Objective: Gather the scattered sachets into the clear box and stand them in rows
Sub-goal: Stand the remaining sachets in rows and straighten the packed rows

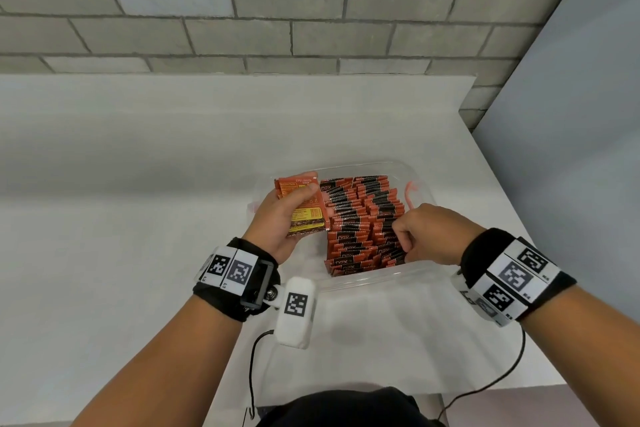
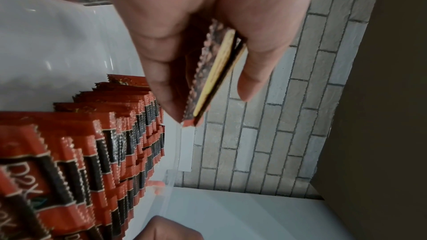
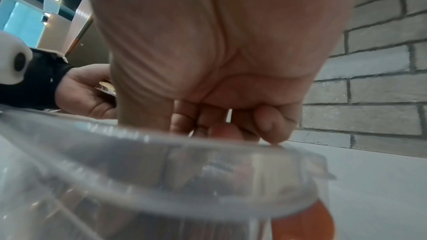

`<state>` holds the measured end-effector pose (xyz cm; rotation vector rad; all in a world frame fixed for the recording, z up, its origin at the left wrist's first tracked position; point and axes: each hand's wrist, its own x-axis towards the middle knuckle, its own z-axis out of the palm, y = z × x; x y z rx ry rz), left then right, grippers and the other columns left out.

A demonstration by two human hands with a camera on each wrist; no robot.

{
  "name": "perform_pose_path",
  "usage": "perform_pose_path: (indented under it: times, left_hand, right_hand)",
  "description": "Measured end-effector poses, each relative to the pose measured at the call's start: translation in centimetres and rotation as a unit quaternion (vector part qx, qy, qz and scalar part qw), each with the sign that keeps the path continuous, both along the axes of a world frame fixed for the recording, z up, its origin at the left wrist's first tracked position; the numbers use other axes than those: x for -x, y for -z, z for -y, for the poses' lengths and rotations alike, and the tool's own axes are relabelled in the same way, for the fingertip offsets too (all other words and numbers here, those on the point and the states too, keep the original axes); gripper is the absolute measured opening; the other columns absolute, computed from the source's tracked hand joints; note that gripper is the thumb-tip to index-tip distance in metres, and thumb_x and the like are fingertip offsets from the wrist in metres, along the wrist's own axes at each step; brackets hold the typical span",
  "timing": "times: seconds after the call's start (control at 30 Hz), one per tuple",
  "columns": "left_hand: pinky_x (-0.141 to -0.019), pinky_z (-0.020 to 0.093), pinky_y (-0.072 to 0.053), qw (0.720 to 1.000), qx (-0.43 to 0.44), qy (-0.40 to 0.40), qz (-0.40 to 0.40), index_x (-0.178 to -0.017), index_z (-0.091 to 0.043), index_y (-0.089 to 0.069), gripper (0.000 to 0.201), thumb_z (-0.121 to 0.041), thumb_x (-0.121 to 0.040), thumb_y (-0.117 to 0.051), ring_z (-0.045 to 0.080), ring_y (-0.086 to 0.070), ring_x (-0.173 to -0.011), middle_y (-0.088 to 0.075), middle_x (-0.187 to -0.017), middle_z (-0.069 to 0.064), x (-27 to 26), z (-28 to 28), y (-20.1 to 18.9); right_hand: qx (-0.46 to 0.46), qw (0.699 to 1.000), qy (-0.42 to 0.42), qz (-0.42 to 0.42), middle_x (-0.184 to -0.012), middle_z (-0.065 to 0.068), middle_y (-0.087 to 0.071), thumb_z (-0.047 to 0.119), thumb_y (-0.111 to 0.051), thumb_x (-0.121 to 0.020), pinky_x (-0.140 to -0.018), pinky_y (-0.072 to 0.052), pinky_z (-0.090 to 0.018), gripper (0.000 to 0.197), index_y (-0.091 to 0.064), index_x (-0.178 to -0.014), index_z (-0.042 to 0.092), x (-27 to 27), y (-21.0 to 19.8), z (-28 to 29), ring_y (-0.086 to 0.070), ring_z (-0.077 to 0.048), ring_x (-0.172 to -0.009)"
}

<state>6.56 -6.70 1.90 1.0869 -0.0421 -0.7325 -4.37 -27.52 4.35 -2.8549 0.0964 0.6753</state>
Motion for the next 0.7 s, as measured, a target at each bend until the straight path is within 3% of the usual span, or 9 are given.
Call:
perform_pose_path:
  times: [0.1, 0.2, 0.3, 0.43, 0.5, 0.57, 0.63, 0.7]
  left_hand:
    - [-0.065, 0.032, -0.059, 1.0, 0.016, 0.008, -0.022, -0.121, -0.011, -0.06, 0.029, -0.009, -0.095, -0.045, 0.028, -0.071, -0.073, -0.072, -0.09, 0.015, -0.1, -0.1, 0.0]
    - [-0.068, 0.037, -0.06, 0.999, 0.02, 0.035, -0.023, -0.122, -0.006, -0.057, 0.03, -0.006, -0.094, -0.046, 0.03, -0.071, -0.078, -0.071, -0.095, 0.018, 0.0, -0.1, -0.1]
    - [-0.068, 0.036, -0.06, 0.997, 0.006, 0.076, 0.014, -0.122, -0.002, -0.056, 0.042, -0.013, -0.082, -0.062, 0.03, -0.071, -0.081, -0.069, -0.103, 0.02, 0.7, 0.3, -0.6]
    - [-0.07, 0.035, -0.059, 0.994, 0.009, 0.103, 0.044, -0.115, -0.006, -0.061, 0.037, -0.014, -0.08, -0.069, 0.027, -0.07, -0.084, -0.071, -0.098, 0.014, 1.3, 0.8, -0.8]
    - [-0.074, 0.037, -0.058, 0.993, 0.01, 0.109, 0.043, -0.113, -0.008, -0.062, 0.036, -0.017, -0.08, -0.07, 0.027, -0.069, -0.088, -0.071, -0.099, 0.014, 1.5, 0.9, -0.8]
    - [-0.07, 0.035, -0.057, 0.992, 0.008, 0.118, 0.034, -0.113, -0.011, -0.063, 0.035, -0.031, -0.085, -0.067, 0.025, -0.069, -0.084, -0.071, -0.097, 0.012, 1.6, 0.7, -0.9]
    - [-0.063, 0.033, -0.056, 0.993, 0.013, 0.117, 0.015, -0.113, -0.009, -0.062, 0.052, -0.051, -0.084, -0.053, 0.023, -0.067, -0.072, -0.069, -0.091, 0.011, 1.7, 0.5, -1.0]
    - [-0.062, 0.034, -0.056, 0.996, 0.031, 0.085, -0.014, -0.113, -0.009, -0.061, 0.063, -0.059, -0.079, -0.047, 0.023, -0.064, -0.067, -0.065, -0.087, 0.012, 1.5, 0.3, -1.0]
  right_hand:
    - [-0.072, 0.996, 0.053, 0.009, -0.074, 0.01, -0.059, 0.023, -0.075, -0.079, -0.055, -0.035, -0.014, 0.019, -0.057, -0.074, 0.024, 0.4, -0.6, 0.4, -0.054, -0.005, -0.065]
    - [-0.183, 0.971, 0.109, 0.11, -0.08, 0.007, -0.063, 0.036, -0.071, -0.082, -0.058, -0.038, -0.009, 0.017, -0.062, -0.092, 0.026, 0.6, -2.1, -0.1, -0.052, 0.0, -0.063]
    - [-0.261, 0.935, 0.139, 0.197, -0.09, 0.011, -0.063, 0.039, -0.063, -0.087, -0.064, -0.043, -0.009, 0.031, -0.054, -0.116, 0.034, 0.0, -3.0, -1.9, -0.054, -0.003, -0.07]
    - [-0.326, 0.91, 0.15, 0.208, -0.099, 0.008, -0.062, 0.032, -0.066, -0.087, -0.07, -0.046, -0.011, 0.052, -0.044, -0.135, 0.031, -0.9, -2.7, -3.5, -0.061, -0.009, -0.078]
    - [-0.351, 0.901, 0.15, 0.205, -0.097, 0.003, -0.062, 0.025, -0.068, -0.086, -0.074, -0.049, -0.018, 0.05, -0.048, -0.132, 0.029, -1.2, -2.4, -3.6, -0.063, -0.018, -0.082]
    - [-0.39, 0.882, 0.155, 0.216, -0.088, 0.002, -0.064, 0.015, -0.07, -0.085, -0.075, -0.051, -0.024, 0.037, -0.054, -0.115, 0.031, -1.4, -2.4, -3.8, -0.064, -0.021, -0.081]
    - [-0.396, 0.861, 0.155, 0.279, -0.082, 0.005, -0.063, 0.007, -0.069, -0.084, -0.071, -0.049, -0.019, 0.026, -0.056, -0.095, 0.028, -1.4, -2.5, -3.9, -0.061, -0.012, -0.075]
    - [-0.345, 0.852, 0.114, 0.377, -0.084, 0.004, -0.062, 0.002, -0.066, -0.084, -0.068, -0.044, -0.013, 0.021, -0.057, -0.084, 0.021, -1.3, -2.5, -3.9, -0.056, -0.005, -0.075]
